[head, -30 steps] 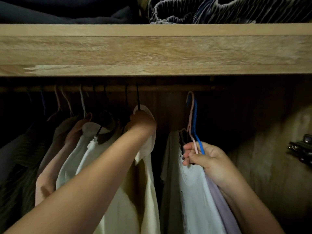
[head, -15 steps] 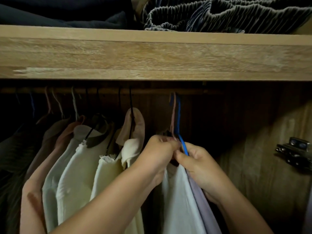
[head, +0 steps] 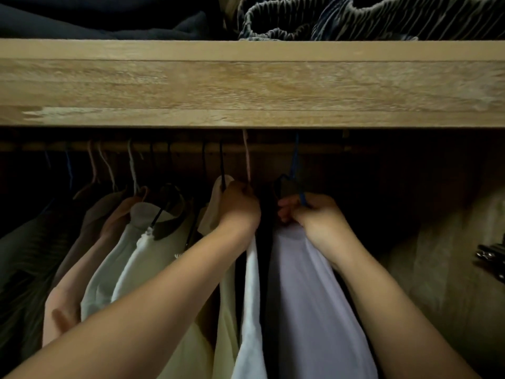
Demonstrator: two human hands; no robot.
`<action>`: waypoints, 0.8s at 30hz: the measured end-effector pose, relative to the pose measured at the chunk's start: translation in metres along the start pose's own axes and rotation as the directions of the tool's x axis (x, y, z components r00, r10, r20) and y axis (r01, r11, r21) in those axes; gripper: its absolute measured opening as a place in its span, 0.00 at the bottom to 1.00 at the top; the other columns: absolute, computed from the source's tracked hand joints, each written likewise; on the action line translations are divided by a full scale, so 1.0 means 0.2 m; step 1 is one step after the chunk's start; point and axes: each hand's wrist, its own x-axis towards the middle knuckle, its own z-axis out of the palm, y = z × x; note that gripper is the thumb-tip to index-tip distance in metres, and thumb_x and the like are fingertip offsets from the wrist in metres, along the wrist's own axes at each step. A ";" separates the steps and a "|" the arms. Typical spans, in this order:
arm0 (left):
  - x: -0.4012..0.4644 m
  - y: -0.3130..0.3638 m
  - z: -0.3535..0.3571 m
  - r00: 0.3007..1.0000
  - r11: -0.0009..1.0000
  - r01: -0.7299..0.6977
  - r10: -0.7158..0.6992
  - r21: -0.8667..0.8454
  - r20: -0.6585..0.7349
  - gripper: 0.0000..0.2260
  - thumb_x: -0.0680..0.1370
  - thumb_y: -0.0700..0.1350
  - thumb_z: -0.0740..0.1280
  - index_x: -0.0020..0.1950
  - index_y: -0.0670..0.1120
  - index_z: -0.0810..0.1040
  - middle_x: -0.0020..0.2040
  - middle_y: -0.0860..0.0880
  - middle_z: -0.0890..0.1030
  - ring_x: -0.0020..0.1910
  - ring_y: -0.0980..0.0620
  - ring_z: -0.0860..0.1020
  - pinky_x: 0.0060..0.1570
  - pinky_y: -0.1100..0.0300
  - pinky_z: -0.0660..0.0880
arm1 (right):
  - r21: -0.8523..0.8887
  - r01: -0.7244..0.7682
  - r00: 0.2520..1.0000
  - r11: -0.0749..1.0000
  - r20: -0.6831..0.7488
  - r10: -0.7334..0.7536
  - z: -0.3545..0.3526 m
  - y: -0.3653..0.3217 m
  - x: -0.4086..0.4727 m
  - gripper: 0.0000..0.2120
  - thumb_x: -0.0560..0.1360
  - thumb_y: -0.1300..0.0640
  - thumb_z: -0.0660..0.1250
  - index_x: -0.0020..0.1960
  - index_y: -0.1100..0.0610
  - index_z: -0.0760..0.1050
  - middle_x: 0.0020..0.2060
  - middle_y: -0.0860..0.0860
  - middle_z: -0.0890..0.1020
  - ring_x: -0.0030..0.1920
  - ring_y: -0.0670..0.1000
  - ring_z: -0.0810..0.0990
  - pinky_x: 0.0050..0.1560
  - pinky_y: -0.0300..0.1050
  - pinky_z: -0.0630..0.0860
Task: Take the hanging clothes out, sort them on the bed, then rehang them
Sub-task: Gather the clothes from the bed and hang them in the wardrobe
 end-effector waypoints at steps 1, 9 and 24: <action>0.01 0.00 0.01 1.000 1.000 -0.004 0.004 -0.006 -0.022 0.11 0.77 0.34 0.57 0.58 0.34 0.72 0.57 0.32 0.76 0.57 0.34 0.76 0.57 0.41 0.74 | -0.005 -0.008 1.000 1.000 -0.010 0.007 0.02 0.00 0.04 0.16 0.73 0.78 0.52 0.55 0.76 0.74 0.24 0.49 0.76 0.22 0.39 0.75 0.28 0.26 0.70; 0.09 -0.05 0.05 0.999 0.996 -0.006 0.011 0.092 -0.054 0.11 0.78 0.36 0.58 0.58 0.36 0.74 0.56 0.36 0.77 0.56 0.38 0.76 0.58 0.45 0.74 | -0.226 -0.031 0.999 0.974 0.007 0.033 0.12 0.10 0.28 0.11 0.78 0.67 0.57 0.42 0.62 0.77 0.38 0.55 0.77 0.39 0.49 0.75 0.41 0.39 0.71; -0.20 -0.15 -0.12 0.910 0.866 -0.355 0.233 0.352 0.344 0.19 0.75 0.34 0.60 0.66 0.38 0.68 0.60 0.38 0.75 0.61 0.41 0.73 0.57 0.57 0.69 | -0.651 0.013 0.999 0.759 -0.021 -0.034 0.13 0.06 -0.07 0.15 0.79 0.56 0.60 0.64 0.58 0.71 0.58 0.59 0.78 0.56 0.60 0.77 0.44 0.40 0.67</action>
